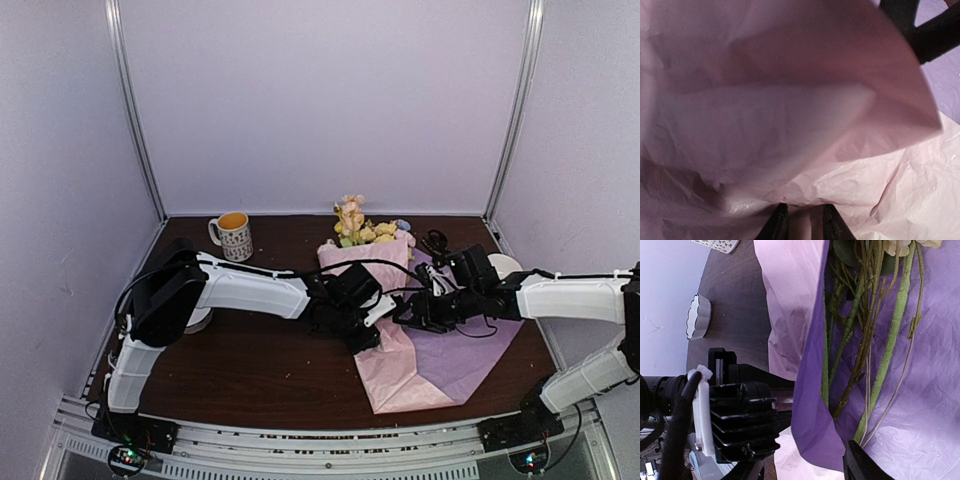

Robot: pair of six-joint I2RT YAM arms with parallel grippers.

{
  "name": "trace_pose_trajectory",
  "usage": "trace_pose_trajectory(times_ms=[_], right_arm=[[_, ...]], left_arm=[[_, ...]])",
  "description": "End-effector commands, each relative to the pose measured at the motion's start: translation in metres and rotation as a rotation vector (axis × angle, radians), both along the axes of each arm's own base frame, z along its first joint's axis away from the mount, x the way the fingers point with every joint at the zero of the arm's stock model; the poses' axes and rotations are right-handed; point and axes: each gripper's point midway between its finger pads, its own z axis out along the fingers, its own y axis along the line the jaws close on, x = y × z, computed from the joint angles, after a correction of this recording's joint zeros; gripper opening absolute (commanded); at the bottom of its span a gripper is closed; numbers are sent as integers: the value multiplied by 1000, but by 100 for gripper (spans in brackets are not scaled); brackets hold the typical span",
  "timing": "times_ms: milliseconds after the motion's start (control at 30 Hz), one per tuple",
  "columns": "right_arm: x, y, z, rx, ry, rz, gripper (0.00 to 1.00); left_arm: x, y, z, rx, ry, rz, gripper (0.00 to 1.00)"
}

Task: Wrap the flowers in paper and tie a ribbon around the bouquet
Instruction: Adjust the 2/3-folded wrapping paper at the center of the board.

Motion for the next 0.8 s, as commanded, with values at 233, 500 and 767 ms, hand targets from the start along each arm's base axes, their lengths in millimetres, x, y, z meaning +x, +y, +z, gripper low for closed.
trace_pose_trajectory(times_ms=[233,500,767], right_arm=[[6,-4,-19,-36,20,-39,42],[-4,-6,-35,-27,42,-30,45],[3,-11,-53,-72,74,-73,14]], left_arm=[[-7,4,-12,8,30,-8,28],[-6,3,-12,1,28,-5,28],[-7,5,-12,3,28,-1,28]])
